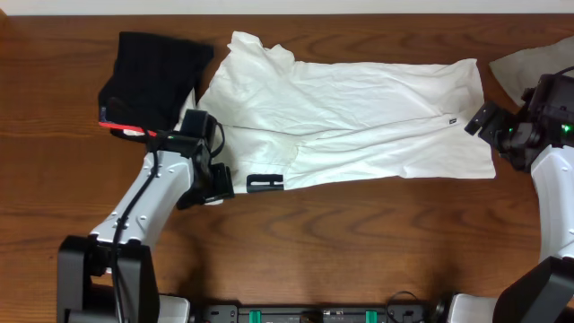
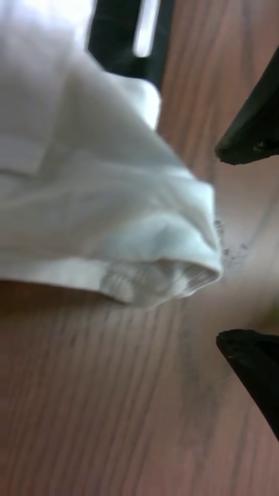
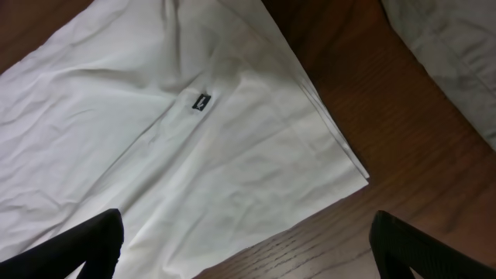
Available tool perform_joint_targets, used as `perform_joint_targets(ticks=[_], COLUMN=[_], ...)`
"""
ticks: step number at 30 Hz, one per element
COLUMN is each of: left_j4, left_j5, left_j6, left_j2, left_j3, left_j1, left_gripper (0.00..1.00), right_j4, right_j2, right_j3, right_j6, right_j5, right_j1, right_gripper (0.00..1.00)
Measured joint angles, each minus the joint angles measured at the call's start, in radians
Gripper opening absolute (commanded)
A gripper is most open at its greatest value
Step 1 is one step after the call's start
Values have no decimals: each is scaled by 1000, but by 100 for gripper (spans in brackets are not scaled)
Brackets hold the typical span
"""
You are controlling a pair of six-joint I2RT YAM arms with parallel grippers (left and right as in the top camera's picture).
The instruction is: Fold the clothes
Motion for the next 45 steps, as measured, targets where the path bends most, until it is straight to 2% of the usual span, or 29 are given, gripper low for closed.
perform_joint_targets(ticks=[9, 12, 21, 24, 30, 32, 35, 40, 43, 45], left_j4=[15, 16, 78, 83, 108, 112, 114, 116, 116, 118], left_j5=[-3, -3, -3, -4, -3, -3, -3, -3, -3, -3], left_j6=[0, 2, 4, 3, 4, 3, 2, 4, 4, 5], left_j2=[0, 0, 0, 0, 0, 0, 0, 0, 0, 0], left_j3=[-6, -7, -76, -78, -79, -78, -79, -78, -79, -79], left_j1=[11, 11, 11, 11, 11, 11, 11, 11, 11, 11], left_gripper=[70, 63, 62, 57, 56, 49, 31, 27, 19, 6], right_j4=[0, 0, 0, 0, 0, 0, 0, 0, 0, 0], right_j2=[0, 0, 0, 0, 0, 0, 0, 0, 0, 0], right_j3=[0, 0, 0, 0, 0, 0, 0, 0, 0, 0], right_j6=[0, 0, 0, 0, 0, 0, 0, 0, 0, 0], right_j5=[0, 0, 0, 0, 0, 0, 0, 0, 0, 0], right_j1=[0, 0, 0, 0, 0, 0, 0, 0, 0, 0], right_gripper=[99, 99, 99, 99, 99, 99, 99, 99, 99, 99])
